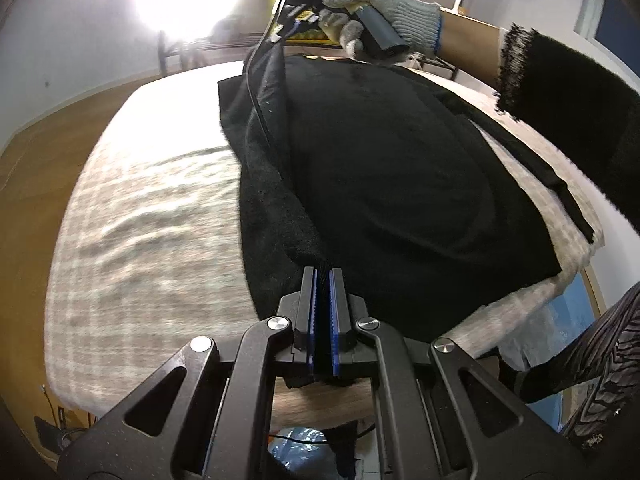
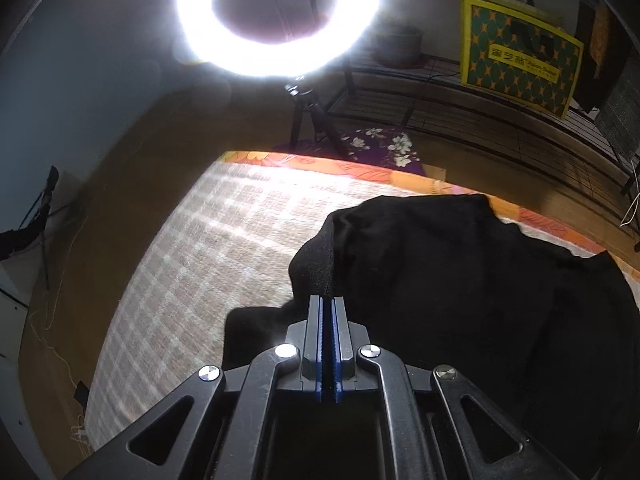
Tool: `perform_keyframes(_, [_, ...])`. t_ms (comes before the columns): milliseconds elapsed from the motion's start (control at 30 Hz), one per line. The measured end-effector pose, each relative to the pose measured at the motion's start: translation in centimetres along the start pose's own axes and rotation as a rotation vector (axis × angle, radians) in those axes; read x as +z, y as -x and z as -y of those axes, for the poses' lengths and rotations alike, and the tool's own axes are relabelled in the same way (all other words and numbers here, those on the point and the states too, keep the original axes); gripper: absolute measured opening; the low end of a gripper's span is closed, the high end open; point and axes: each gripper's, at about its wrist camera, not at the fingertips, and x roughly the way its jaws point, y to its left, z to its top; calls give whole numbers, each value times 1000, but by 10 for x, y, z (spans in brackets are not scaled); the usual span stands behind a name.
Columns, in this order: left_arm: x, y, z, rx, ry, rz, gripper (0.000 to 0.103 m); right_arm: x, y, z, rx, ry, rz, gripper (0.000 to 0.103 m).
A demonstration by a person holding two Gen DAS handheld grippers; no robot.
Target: Fold large clothes
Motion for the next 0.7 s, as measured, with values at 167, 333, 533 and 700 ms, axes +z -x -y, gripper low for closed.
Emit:
perform_keyframes(167, [0, -11, 31, -19, -70, -22, 3, -6, 6, 32, 15, -32, 27, 1])
perform_keyframes(333, [0, -32, 46, -47, -89, -75, 3, -20, -12, 57, -43, -52, 2, 1])
perform_keyframes(533, [-7, -38, 65, -117, -108, -114, 3, -31, -14, 77, -159, -46, 1, 41])
perform_keyframes(700, [-15, -14, 77, -157, -119, -92, 3, -43, 36, 94, -91, -81, 76, 43])
